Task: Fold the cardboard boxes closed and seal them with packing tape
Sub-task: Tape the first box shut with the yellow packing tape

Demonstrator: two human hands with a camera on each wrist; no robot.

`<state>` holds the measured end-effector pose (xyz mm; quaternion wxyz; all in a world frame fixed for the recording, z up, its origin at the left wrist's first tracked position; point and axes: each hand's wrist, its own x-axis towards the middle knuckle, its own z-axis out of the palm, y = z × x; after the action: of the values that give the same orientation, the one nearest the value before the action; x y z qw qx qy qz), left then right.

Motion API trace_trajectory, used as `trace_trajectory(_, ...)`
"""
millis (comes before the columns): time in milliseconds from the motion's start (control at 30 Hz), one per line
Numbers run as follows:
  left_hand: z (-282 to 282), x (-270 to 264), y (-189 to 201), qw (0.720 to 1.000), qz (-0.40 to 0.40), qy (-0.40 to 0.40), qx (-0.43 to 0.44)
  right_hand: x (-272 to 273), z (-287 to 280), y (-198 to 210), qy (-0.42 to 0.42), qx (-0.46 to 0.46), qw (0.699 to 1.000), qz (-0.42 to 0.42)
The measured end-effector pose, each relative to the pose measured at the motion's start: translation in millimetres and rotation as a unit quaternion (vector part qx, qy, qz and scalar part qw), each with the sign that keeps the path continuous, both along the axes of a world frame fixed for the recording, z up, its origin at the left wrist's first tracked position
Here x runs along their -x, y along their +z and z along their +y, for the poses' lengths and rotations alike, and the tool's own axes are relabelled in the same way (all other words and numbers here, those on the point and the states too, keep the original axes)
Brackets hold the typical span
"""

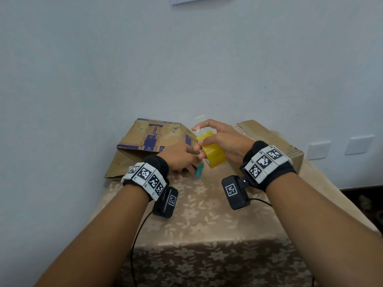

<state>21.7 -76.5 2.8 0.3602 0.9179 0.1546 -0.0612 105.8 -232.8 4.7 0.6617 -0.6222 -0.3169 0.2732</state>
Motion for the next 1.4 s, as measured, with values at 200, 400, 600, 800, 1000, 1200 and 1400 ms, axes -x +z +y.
trace_trajectory(200,-0.1,-5.0,17.9,0.961,-0.154,0.139,0.186,-0.6,-0.8,0.7,-0.008,0.011,1.000,0.005)
trace_trajectory(400,7.7,-8.0,13.4,0.922,-0.203,0.157,0.289,2.2,1.2,4.5,0.002,0.009,1.000,-0.002)
trace_trajectory(600,8.8,-8.1,15.6,0.883,-0.295,0.148,0.333,3.5,2.0,2.9,0.017,0.035,0.999,-0.021)
trace_trajectory(800,7.2,-7.1,16.4,0.880,-0.351,0.141,0.288,6.6,4.0,4.4,0.008,0.026,1.000,-0.011)
trace_trajectory(1000,-0.2,-10.6,13.2,0.891,-0.394,0.108,0.198,5.5,7.7,3.9,-0.010,0.026,1.000,0.011)
trace_trajectory(1200,-3.0,-13.2,13.5,0.884,-0.409,0.099,0.204,5.9,7.6,1.2,-0.018,0.037,0.999,0.007)
trace_trajectory(1400,-3.8,-14.1,12.8,0.882,-0.427,0.099,0.175,2.9,9.5,-1.5,-0.012,0.032,0.999,-0.002)
